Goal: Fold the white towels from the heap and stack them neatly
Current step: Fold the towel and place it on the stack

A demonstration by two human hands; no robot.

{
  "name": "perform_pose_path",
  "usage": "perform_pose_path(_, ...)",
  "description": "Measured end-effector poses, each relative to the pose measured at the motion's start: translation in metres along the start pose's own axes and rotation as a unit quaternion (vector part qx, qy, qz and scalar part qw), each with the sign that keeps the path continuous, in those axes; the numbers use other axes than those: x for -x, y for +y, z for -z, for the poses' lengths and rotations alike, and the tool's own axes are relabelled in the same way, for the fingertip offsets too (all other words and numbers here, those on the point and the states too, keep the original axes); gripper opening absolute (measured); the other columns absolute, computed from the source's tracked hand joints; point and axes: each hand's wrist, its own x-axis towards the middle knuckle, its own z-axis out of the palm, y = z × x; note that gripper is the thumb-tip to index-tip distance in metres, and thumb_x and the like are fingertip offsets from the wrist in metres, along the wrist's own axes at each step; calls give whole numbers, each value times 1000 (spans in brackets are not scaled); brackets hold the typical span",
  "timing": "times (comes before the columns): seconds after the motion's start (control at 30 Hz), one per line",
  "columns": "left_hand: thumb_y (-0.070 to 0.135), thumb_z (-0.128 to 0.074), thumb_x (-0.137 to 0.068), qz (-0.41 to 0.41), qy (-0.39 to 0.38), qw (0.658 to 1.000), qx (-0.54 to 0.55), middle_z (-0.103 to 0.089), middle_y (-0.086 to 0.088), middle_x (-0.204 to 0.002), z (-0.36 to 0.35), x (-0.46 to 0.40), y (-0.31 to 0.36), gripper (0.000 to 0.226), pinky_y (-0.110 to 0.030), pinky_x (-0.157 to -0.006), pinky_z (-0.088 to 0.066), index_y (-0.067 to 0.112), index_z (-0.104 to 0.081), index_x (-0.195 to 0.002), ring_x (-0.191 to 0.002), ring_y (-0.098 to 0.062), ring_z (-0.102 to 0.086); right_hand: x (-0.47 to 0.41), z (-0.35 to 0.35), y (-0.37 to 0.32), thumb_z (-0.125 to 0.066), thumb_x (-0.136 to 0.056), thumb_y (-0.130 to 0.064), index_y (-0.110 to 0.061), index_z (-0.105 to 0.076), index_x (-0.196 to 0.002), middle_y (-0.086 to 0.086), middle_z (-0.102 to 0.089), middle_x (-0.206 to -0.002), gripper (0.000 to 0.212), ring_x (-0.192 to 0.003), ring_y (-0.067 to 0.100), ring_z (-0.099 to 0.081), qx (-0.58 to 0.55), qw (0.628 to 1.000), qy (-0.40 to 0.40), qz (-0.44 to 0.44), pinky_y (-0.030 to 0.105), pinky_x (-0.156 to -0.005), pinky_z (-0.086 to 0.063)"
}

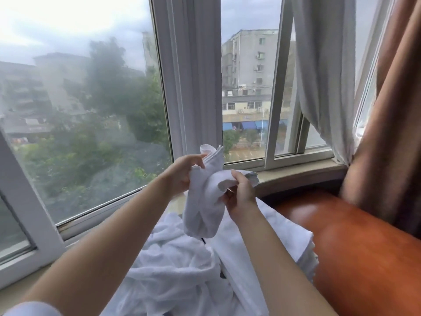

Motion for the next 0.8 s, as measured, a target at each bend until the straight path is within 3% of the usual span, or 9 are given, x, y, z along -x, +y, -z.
perform_pose_path(0.1,0,-35,-83,-6,-36,999,12,-60,-14,-99,-5,-22,16,55,-23,-60,-52,12,-55,-133,-73,-22,-60,-15,5,-16,-53,-95,-20,-10,-56,-94,4,-55,-68,11,-54,13,-59,-2,999,1,36,20,-47,-47)
perform_pose_path(0.2,4,-39,-78,-9,-53,998,37,-58,-13,-109,-10,-50,21,58,-27,-67,-51,12,-53,-134,-80,-22,-60,-34,17,-23,-53,-92,-19,-11,-54,-105,8,-52,-81,15,-65,16,-56,-19,997,22,76,24,-55,-46)
perform_pose_path(0.3,0,-34,-82,4,-62,997,43,-60,-13,-104,-11,-84,-2,46,-27,-67,-51,8,-59,-121,-78,-22,-61,-52,31,-10,-56,-89,-18,-10,-56,-107,6,-57,-72,19,-61,17,-58,-9,989,105,102,22,-51,-46)
perform_pose_path(0.43,-6,-44,-82,52,19,998,-8,-60,-8,-86,-2,-128,-70,30,-23,-55,-46,17,-63,-85,-66,-19,-57,-81,58,35,-60,-88,-18,-7,-60,-118,7,-62,-90,32,-83,23,-60,47,969,218,104,30,-70,-50)
perform_pose_path(0.53,9,-53,-85,108,-23,994,-3,-60,-2,-68,16,-148,-100,21,-26,-62,-41,21,-65,-71,-65,-19,-57,-90,74,56,-58,-89,-20,-7,-63,-114,8,-67,-91,29,-73,19,-65,44,963,251,89,21,-51,-48)
perform_pose_path(0.63,1,-48,-87,80,-96,991,57,-64,-7,-79,43,-171,-96,29,-28,-68,-44,14,-73,-85,-74,-20,-60,-88,77,54,-53,-89,-18,-5,-62,-109,11,-66,-92,25,-79,21,-66,40,962,254,97,24,-57,-49)
perform_pose_path(0.7,-11,-44,-83,47,-60,994,74,-63,-11,-88,60,-184,-88,38,-28,-61,-48,7,-67,-108,-75,-22,-60,-82,81,49,-52,-89,-11,-5,-59,-116,12,-65,-104,28,-92,25,-64,38,953,267,137,31,-72,-51)
perform_pose_path(0.8,-16,-47,-83,-5,3,996,-83,-58,-9,-82,87,-200,-84,47,-19,-47,-46,6,-59,-122,-61,-18,-55,-65,91,41,-56,-88,-6,-14,-56,-124,7,-67,-108,37,-97,26,-64,166,909,340,174,38,-84,-54)
